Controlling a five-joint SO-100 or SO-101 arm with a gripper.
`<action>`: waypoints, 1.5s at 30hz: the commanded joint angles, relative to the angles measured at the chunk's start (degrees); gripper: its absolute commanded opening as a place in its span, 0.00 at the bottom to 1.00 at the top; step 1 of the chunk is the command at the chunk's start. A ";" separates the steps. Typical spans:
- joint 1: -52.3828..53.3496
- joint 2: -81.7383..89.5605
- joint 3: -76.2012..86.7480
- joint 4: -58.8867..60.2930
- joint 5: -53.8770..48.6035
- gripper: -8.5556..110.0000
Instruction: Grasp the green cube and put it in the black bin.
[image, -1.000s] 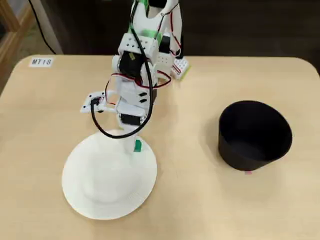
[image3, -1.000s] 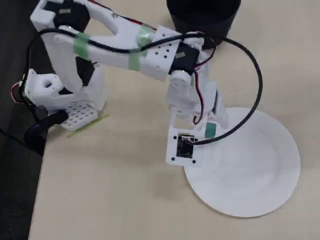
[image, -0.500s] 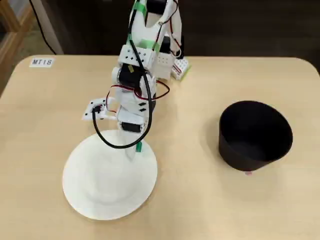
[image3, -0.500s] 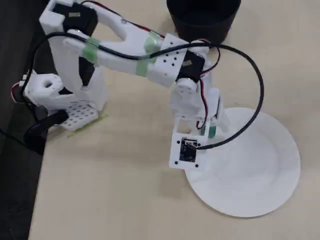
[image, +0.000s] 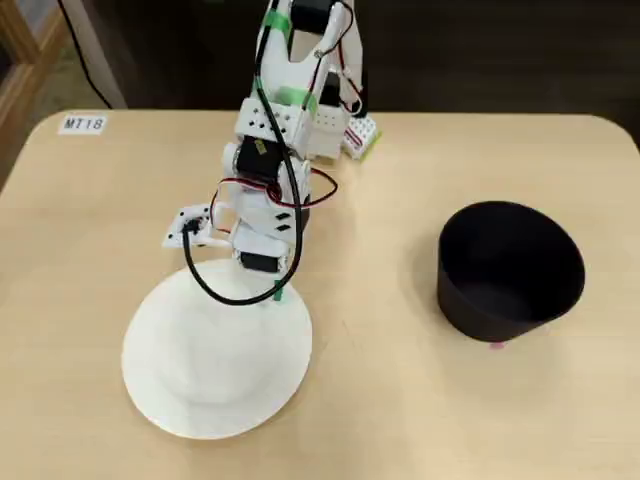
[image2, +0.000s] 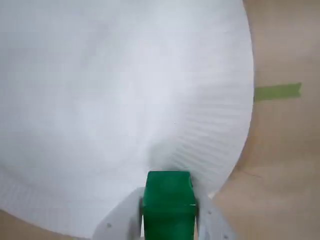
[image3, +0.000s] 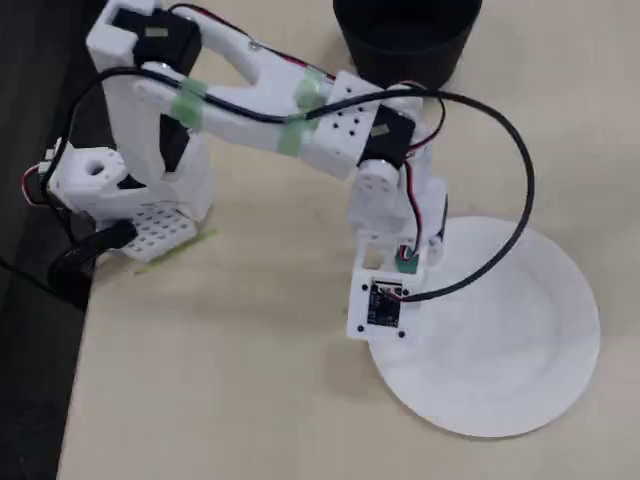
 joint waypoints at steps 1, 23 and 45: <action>0.35 1.23 -2.64 0.00 0.53 0.07; -7.38 23.99 -16.87 19.42 9.40 0.07; -49.75 25.05 -20.13 20.65 20.57 0.07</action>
